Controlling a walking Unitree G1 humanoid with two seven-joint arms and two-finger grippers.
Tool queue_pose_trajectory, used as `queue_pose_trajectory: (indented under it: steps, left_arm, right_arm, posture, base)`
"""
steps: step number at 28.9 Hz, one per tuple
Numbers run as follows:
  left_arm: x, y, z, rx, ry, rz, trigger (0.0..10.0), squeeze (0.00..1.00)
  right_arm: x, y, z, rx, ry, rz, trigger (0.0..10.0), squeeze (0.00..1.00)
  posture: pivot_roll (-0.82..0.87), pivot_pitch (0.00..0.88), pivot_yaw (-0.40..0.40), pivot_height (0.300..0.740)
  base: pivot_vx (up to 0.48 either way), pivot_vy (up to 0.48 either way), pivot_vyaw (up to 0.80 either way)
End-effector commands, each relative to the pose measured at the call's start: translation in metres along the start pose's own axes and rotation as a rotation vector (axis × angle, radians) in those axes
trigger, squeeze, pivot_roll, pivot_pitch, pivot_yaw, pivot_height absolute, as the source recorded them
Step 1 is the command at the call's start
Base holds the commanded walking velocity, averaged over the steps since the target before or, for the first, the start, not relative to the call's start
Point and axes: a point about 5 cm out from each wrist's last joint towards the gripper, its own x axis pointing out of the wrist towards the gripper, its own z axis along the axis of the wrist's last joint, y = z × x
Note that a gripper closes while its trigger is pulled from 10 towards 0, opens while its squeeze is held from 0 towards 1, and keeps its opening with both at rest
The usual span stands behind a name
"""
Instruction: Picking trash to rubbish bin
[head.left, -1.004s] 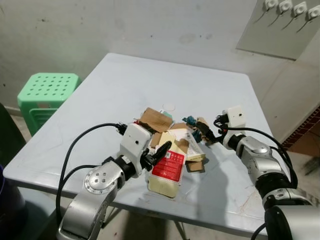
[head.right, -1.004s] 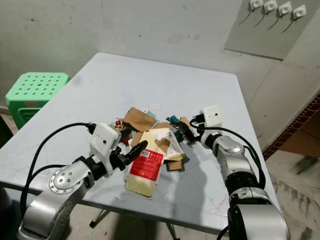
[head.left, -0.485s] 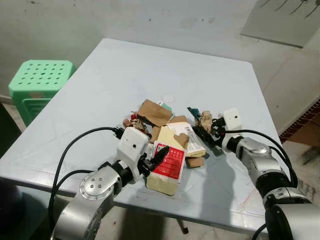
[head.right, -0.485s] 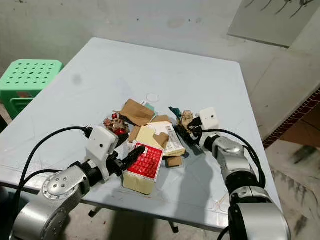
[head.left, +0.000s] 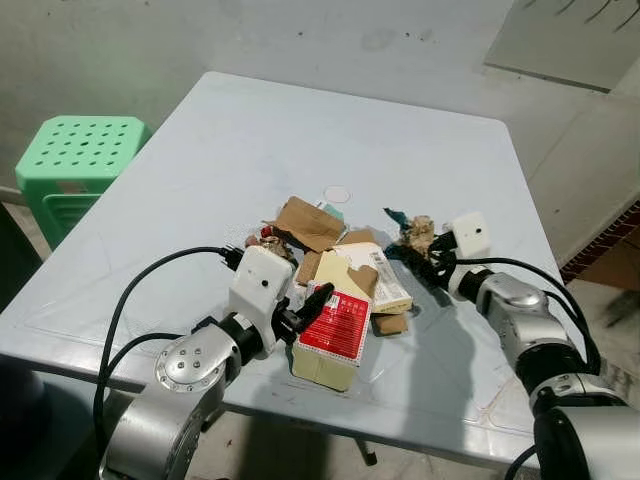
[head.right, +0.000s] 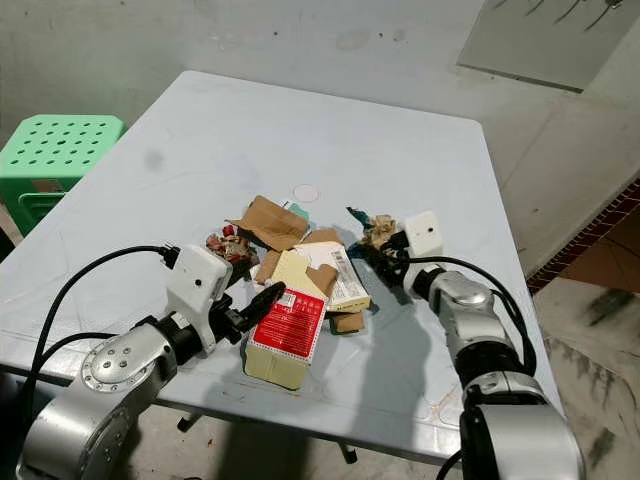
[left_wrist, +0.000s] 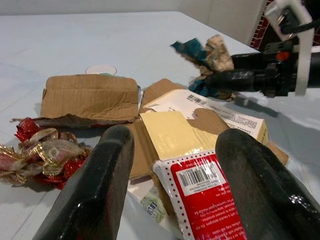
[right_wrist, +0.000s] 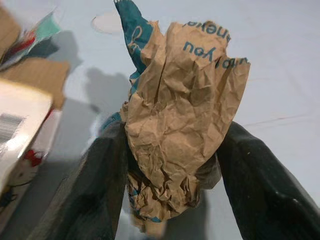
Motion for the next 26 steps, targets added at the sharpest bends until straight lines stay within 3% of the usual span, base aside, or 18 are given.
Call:
queue_pose_trajectory:
  steps: [1, 15, 17, 22, 26]
  left_arm:
    - [0.002, 0.001, 0.002, 0.013, -0.007, 0.007, 10.0, 0.0]
    - [0.017, 0.015, 0.011, -0.001, -0.073, 0.097, 10.0, 0.0]
    - [0.019, 0.023, 0.013, 0.0, -0.091, 0.169, 10.0, 0.0]
    - [0.025, 0.039, 0.008, -0.036, -0.073, 0.279, 10.0, 0.0]
    - [0.028, 0.05, 0.007, -0.016, -0.088, 0.369, 10.0, 0.0]
  right_arm:
    - [-0.006, -0.008, 0.0, 0.03, -0.022, -0.028, 0.0, 0.0]
    - [-0.023, -0.012, 0.001, 0.113, -0.196, -0.118, 0.0, 0.0]
    - [-0.028, -0.01, 0.005, 0.124, -0.266, -0.167, 0.0, 0.0]
    - [-0.036, -0.003, 0.005, 0.099, -0.301, -0.253, 0.0, 0.0]
    - [-0.044, 0.005, 0.008, 0.121, -0.356, -0.334, 0.0, 0.0]
  posture:
    - [0.08, 0.126, -0.117, 0.74]
    - [0.09, 0.043, -0.144, 0.74]
    - [0.09, 0.033, -0.147, 0.74]
    - [0.08, 0.0, -0.143, 0.74]
    - [0.05, 0.0, -0.133, 0.74]
  base:
    - [0.0, 0.0, 0.0]
    - [0.0, 0.0, 0.0]
    - [0.0, 0.0, 0.0]
    - [0.0, 0.0, 0.0]
    - [0.0, 0.0, 0.0]
